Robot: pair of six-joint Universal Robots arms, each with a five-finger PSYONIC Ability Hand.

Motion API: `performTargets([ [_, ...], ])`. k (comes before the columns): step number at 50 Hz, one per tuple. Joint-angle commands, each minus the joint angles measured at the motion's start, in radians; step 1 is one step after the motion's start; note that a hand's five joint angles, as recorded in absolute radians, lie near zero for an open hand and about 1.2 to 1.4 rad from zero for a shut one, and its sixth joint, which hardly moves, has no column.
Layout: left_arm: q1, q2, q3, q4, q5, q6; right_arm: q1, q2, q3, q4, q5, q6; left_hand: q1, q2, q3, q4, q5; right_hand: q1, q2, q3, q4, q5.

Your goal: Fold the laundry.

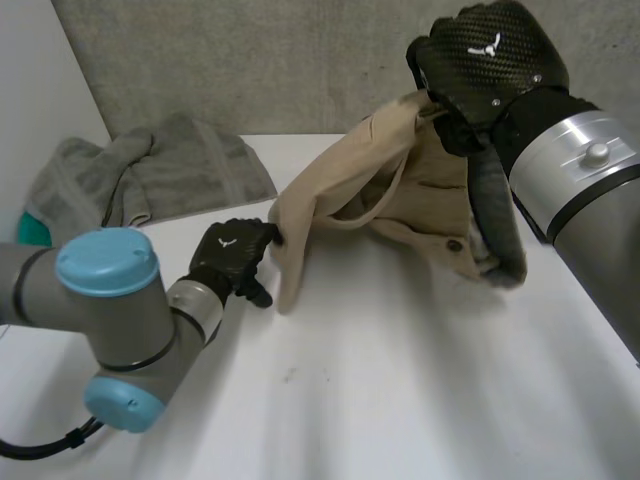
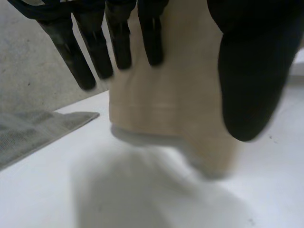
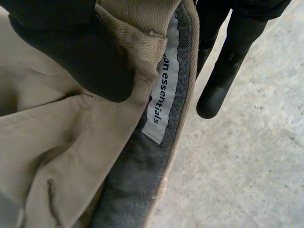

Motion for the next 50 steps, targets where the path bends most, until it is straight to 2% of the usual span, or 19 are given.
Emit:
performTargets([
  [1, -0.003, -0.061, 0.08, 0.002, -0.049, -0.092, 0.011, -0.01, -0.001, 0.003, 0.022, 0.001, 0.884, 0.893, 0.91, 0.91, 0.908, 0.281, 0.22, 0.206, 0.199, 0.212],
  [7, -0.008, -0.039, 0.076, -0.009, -0.048, -0.164, 0.0, -0.003, 0.006, 0.034, 0.051, -0.002, 0.885, 0.895, 0.911, 0.911, 0.909, 0.281, 0.22, 0.206, 0.199, 0.212],
  [14, -0.015, 0.105, -0.016, -0.078, -0.025, -0.191, -0.005, 0.004, 0.019, 0.051, 0.051, -0.003, 0.847, 0.857, 0.873, 0.874, 0.871, 0.281, 0.22, 0.206, 0.199, 0.212],
  [15, -0.015, 0.143, -0.042, -0.099, -0.012, -0.193, -0.005, 0.006, 0.019, 0.051, 0.053, -0.003, 0.635, 0.645, 0.661, 0.661, 0.659, 0.281, 0.22, 0.206, 0.199, 0.212],
  [22, 0.002, 0.307, -0.172, -0.211, 0.041, -0.193, -0.006, 0.03, 0.024, 0.049, 0.056, -0.006, -0.047, -0.038, -0.021, -0.021, -0.023, 0.281, 0.22, 0.206, 0.199, 0.212],
  [28, 0.003, 0.335, -0.219, -0.268, 0.04, -0.196, -0.006, 0.035, 0.024, 0.049, 0.053, -0.005, -0.098, -0.088, -0.072, -0.072, -0.074, 0.281, 0.22, 0.206, 0.199, 0.212],
  [33, 0.003, 0.321, -0.223, -0.259, 0.04, -0.199, -0.003, 0.035, 0.027, 0.049, 0.053, 0.0, -0.113, -0.103, -0.087, -0.086, -0.089, 0.281, 0.22, 0.206, 0.199, 0.212],
  [44, -0.061, 0.073, -0.047, -0.196, 0.028, -0.214, 0.007, 0.033, 0.033, 0.051, 0.059, 0.003, -0.093, -0.083, -0.066, -0.066, -0.068, 0.281, 0.22, 0.206, 0.199, 0.212],
  [47, -0.075, 0.01, 0.016, -0.196, 0.026, -0.256, 0.011, 0.033, 0.036, 0.051, 0.061, 0.004, -0.069, -0.059, -0.043, -0.043, -0.045, 0.281, 0.22, 0.206, 0.199, 0.212],
  [50, -0.083, -0.042, 0.067, -0.199, 0.026, -0.314, 0.011, 0.032, 0.036, 0.052, 0.062, 0.009, 0.048, 0.058, 0.074, 0.075, 0.072, 0.281, 0.22, 0.206, 0.199, 0.212],
])
